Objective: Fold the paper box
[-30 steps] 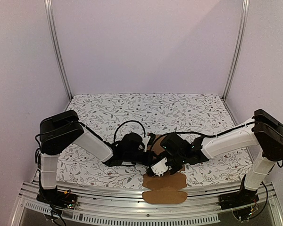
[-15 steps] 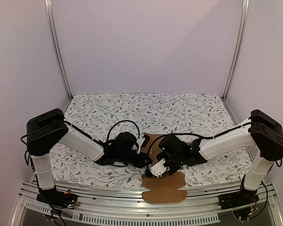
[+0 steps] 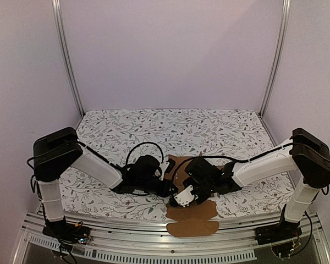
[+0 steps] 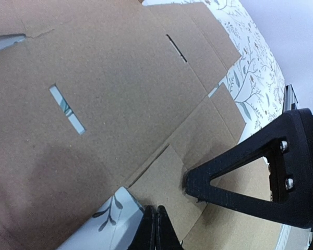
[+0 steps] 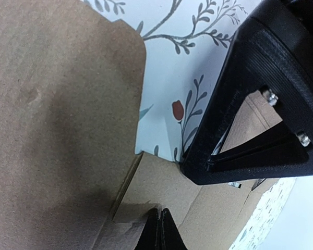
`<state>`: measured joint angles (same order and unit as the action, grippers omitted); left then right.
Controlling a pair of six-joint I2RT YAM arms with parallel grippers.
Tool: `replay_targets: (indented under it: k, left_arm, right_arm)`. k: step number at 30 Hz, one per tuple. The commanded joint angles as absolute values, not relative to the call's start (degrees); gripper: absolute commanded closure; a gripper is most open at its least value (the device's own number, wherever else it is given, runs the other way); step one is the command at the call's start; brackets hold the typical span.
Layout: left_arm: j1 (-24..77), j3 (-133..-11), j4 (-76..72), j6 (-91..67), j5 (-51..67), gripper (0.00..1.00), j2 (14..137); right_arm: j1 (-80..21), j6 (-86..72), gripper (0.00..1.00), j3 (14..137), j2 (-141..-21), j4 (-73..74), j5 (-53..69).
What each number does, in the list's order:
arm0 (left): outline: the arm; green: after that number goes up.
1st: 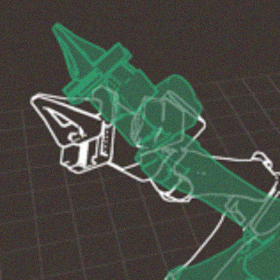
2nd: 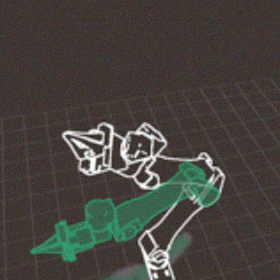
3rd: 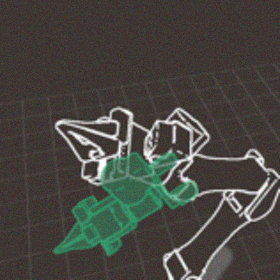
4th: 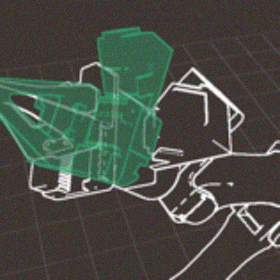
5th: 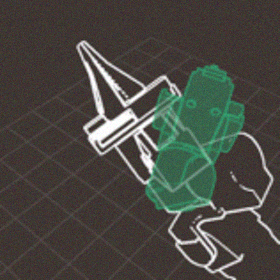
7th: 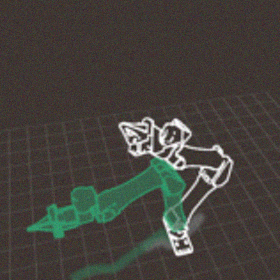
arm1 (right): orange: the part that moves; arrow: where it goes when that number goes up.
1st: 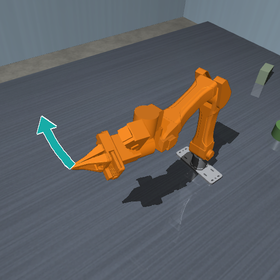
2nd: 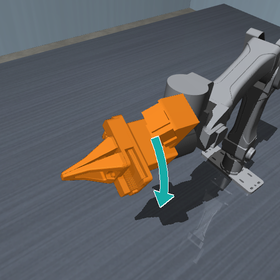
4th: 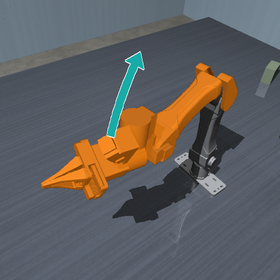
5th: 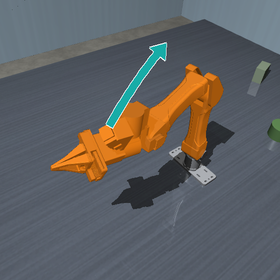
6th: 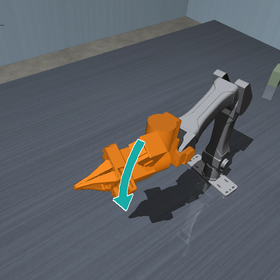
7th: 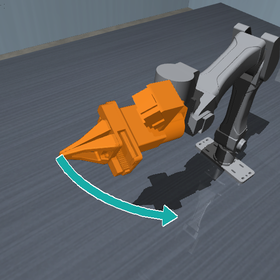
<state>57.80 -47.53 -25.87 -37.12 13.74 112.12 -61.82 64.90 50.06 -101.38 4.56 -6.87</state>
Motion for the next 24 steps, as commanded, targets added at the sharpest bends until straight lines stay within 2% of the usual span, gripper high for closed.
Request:
replay_targets:
  k: [1,15,24]
  left_arm:
    - [58.1,-48.3,-28.1,-37.6,16.2,1.0,114.0]
    - [58.0,-44.0,-38.6,-37.5,18.7,1.0,112.3]
    - [58.0,-49.6,-29.3,-38.3,15.7,1.0,116.7]
  right_arm:
    - [-62.0,64.2,1.0,48.0,-104.3,8.3,-6.9]
    - [-62.0,63.8,1.0,48.1,-105.1,8.3,-6.7]
    - [-62.0,63.7,1.0,48.1,-104.9,8.3,-6.8]
